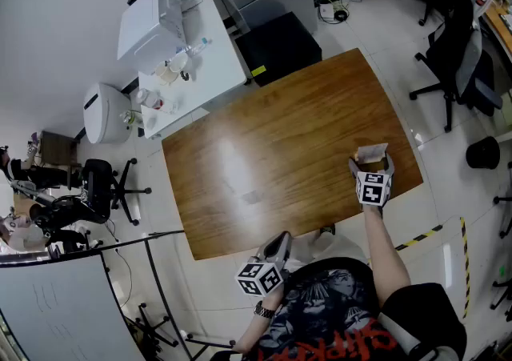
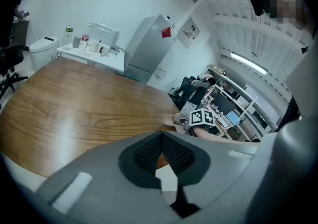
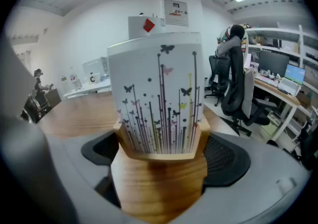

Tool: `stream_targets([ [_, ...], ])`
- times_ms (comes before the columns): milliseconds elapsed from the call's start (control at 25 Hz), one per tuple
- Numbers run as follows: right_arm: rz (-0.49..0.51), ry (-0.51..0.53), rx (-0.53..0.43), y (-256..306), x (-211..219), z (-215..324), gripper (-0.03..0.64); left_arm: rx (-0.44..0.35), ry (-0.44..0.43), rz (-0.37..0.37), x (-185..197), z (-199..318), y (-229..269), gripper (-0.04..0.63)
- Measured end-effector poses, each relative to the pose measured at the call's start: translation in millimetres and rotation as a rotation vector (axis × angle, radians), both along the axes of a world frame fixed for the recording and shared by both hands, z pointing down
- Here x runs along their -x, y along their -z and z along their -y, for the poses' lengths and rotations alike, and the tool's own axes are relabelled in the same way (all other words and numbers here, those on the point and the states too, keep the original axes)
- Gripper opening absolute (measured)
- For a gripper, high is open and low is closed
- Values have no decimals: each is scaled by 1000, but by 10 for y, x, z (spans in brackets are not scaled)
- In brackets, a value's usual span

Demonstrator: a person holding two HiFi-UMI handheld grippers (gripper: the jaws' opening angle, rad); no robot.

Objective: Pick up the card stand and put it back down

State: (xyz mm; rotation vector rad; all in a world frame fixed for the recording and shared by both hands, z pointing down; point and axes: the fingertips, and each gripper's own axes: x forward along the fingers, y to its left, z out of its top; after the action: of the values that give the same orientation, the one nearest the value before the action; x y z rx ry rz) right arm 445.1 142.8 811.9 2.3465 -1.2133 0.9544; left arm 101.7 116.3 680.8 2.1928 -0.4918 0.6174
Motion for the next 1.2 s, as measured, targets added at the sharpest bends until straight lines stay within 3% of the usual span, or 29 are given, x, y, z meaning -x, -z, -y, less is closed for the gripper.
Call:
stream_targets([
  [280, -42, 103, -130, 946, 733, -153, 518, -82, 30, -21, 49, 432, 245, -6],
  [520, -46, 203, -239, 1728, 1159, 142, 518, -189, 45, -38, 290, 751, 642, -6],
  [800, -52, 205, -337, 2453, 1528, 530, 520, -355, 17, -58, 639, 1077, 1114, -6],
  [1040, -67, 202, -404, 2785, 1729, 602, 520, -334, 51, -136, 873, 1137, 1205, -6],
  [1200, -88, 213, -399, 2938, 1801, 556, 520, -318, 47, -95, 957, 1115, 1070, -6],
])
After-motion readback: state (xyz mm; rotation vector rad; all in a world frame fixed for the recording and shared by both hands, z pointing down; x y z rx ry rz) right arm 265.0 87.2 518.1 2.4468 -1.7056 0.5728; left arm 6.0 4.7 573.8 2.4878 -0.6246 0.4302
